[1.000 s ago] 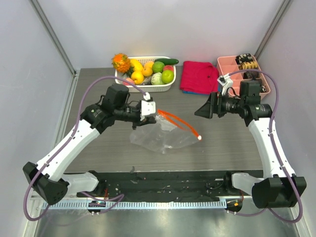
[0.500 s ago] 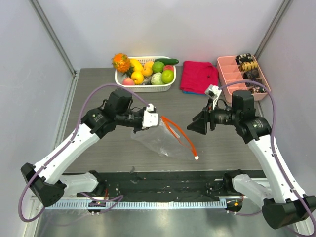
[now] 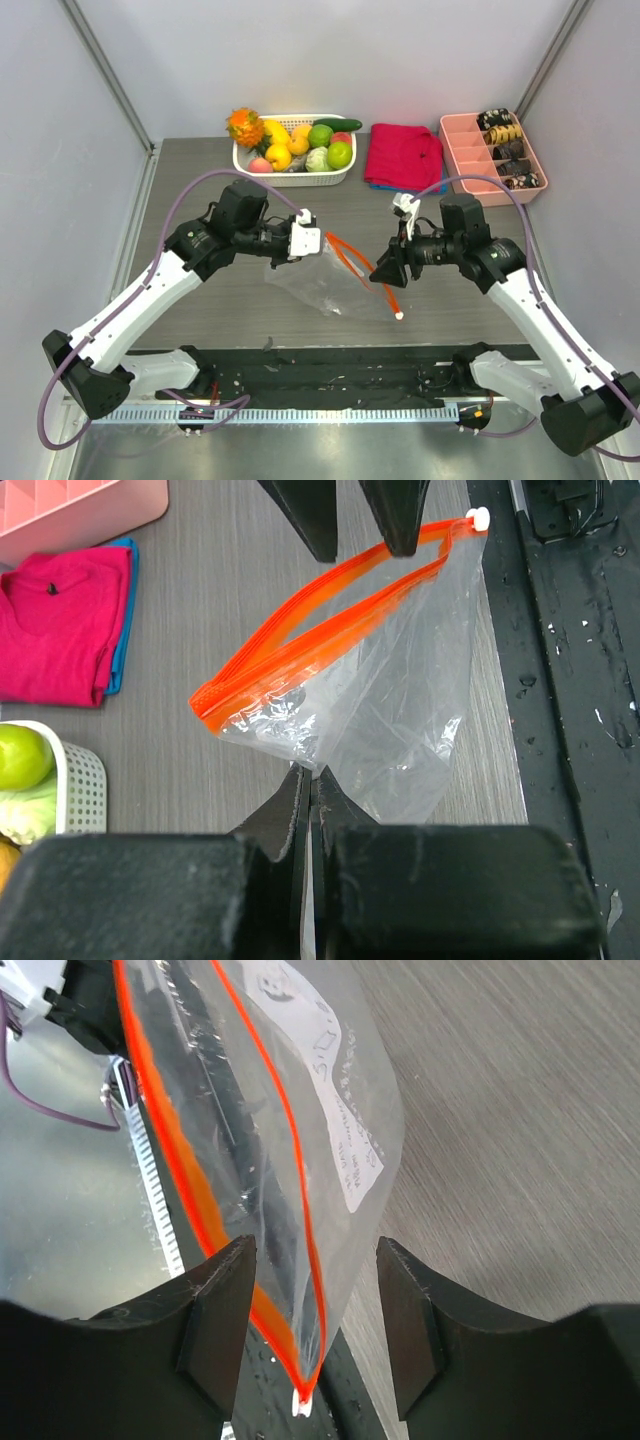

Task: Place the food in the zip-top bag and seal the zipper
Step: Pick up the zipper food storage bag at the center of the board.

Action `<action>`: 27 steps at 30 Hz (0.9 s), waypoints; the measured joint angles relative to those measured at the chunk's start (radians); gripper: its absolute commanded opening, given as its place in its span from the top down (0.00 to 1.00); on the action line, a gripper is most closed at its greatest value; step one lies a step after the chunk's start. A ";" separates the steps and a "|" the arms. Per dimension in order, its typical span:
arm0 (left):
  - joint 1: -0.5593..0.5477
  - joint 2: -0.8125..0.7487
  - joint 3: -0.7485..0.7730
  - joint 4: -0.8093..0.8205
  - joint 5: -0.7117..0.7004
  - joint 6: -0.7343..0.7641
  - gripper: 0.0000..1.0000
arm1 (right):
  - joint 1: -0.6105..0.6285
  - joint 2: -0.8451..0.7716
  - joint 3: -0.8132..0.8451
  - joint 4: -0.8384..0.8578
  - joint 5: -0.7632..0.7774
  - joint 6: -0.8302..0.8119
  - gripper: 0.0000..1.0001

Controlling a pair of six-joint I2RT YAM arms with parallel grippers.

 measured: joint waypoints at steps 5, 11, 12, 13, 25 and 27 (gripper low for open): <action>0.000 0.000 0.000 0.006 -0.002 -0.003 1.00 | 0.026 0.045 -0.009 0.015 0.039 -0.009 0.53; 0.000 -0.002 -0.006 0.013 -0.010 -0.008 0.99 | 0.032 0.069 -0.009 0.062 0.087 0.019 0.78; 0.000 -0.002 -0.011 0.018 -0.010 -0.014 0.98 | 0.032 0.069 -0.008 0.068 0.090 0.029 0.99; 0.000 -0.003 -0.018 0.026 -0.010 -0.020 0.91 | 0.032 0.069 -0.007 0.075 0.093 0.039 0.99; 0.159 -0.005 -0.066 0.276 -0.287 -0.617 0.00 | -0.071 -0.033 0.056 -0.023 0.384 0.285 0.99; 0.173 0.000 -0.033 0.278 -0.304 -0.703 0.00 | -0.072 -0.067 0.117 -0.065 0.435 0.328 0.99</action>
